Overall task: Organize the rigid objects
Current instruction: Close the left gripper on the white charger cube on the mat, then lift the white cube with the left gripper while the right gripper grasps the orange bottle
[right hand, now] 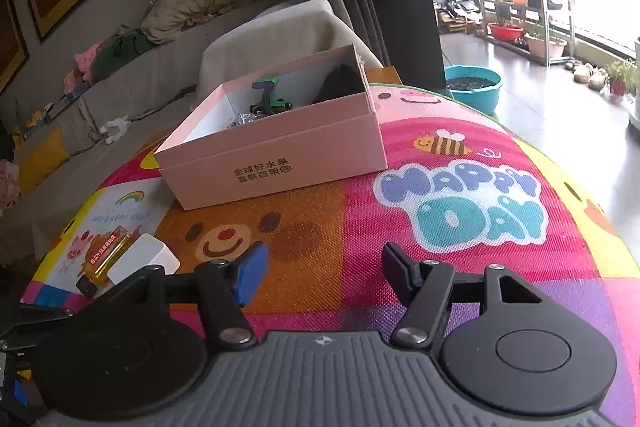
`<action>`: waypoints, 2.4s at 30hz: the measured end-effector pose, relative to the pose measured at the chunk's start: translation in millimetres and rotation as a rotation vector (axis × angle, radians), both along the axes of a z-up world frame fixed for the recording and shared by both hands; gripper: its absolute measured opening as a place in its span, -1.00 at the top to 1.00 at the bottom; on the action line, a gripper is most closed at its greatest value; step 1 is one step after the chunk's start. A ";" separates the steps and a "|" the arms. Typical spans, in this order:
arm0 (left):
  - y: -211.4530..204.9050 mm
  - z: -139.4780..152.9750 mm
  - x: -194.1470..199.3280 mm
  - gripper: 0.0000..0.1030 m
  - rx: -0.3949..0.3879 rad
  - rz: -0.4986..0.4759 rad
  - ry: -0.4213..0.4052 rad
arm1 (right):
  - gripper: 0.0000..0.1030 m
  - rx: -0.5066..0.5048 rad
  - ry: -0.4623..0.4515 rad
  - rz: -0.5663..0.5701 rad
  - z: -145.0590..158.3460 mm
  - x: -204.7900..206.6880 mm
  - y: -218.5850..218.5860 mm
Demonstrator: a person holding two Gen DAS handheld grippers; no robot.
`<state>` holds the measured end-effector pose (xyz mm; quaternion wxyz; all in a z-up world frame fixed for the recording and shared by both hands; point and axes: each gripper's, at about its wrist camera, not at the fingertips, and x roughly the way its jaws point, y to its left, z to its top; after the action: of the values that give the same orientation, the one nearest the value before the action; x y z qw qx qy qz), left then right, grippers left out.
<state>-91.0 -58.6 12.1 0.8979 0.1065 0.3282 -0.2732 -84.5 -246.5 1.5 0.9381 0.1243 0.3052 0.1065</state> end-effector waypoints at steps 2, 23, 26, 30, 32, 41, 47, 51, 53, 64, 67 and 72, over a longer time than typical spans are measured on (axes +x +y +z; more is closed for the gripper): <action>2.6 5.3 -4.2 -0.01 0.080 0.092 -0.161 | -0.24 0.004 -0.003 -0.001 -0.1 -0.7 -0.4; 34.4 -15.4 54.2 0.03 0.017 0.318 -0.023 | -0.28 0.043 0.015 0.003 -1.1 2.3 -5.9; 39.9 -13.7 49.7 0.03 -0.019 0.301 0.002 | -0.31 0.033 0.019 0.005 -1.0 2.9 -3.7; 57.3 -6.4 34.3 0.03 -0.118 0.304 0.013 | -0.39 -0.010 0.021 0.015 -0.6 3.9 3.7; 74.5 2.5 19.8 0.03 -0.168 0.330 -0.028 | -0.48 -0.046 0.025 0.024 -0.3 4.9 9.6; 172.0 -1.7 -5.2 0.03 -0.154 0.643 -0.100 | -1.00 -0.291 0.096 0.160 -2.5 18.5 49.4; 188.3 -15.4 1.6 0.03 -0.205 0.681 -0.066 | -0.87 -0.318 0.129 0.159 3.9 21.0 60.4; 184.4 -18.4 3.5 0.03 -0.180 0.678 -0.061 | -0.79 -0.303 0.061 0.301 12.6 4.8 98.2; 180.8 -19.2 3.1 0.03 -0.153 0.677 -0.069 | -0.79 -0.334 -0.029 0.407 17.7 -7.7 127.6; 184.6 -21.1 2.9 0.02 -0.196 0.678 -0.066 | -0.78 -0.590 -0.209 0.782 17.1 10.9 207.1; 185.7 -21.9 3.1 0.02 -0.199 0.678 -0.064 | -0.78 -0.525 -0.158 0.820 14.8 27.6 206.3; 186.4 -22.2 3.4 0.02 -0.202 0.677 -0.060 | -0.72 -0.457 -0.110 0.833 6.5 36.9 209.6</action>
<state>-87.6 127.8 -10.1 0.9528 -0.0898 0.2896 0.0121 -47.5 -36.9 8.0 0.8335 -0.2241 0.2945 0.4101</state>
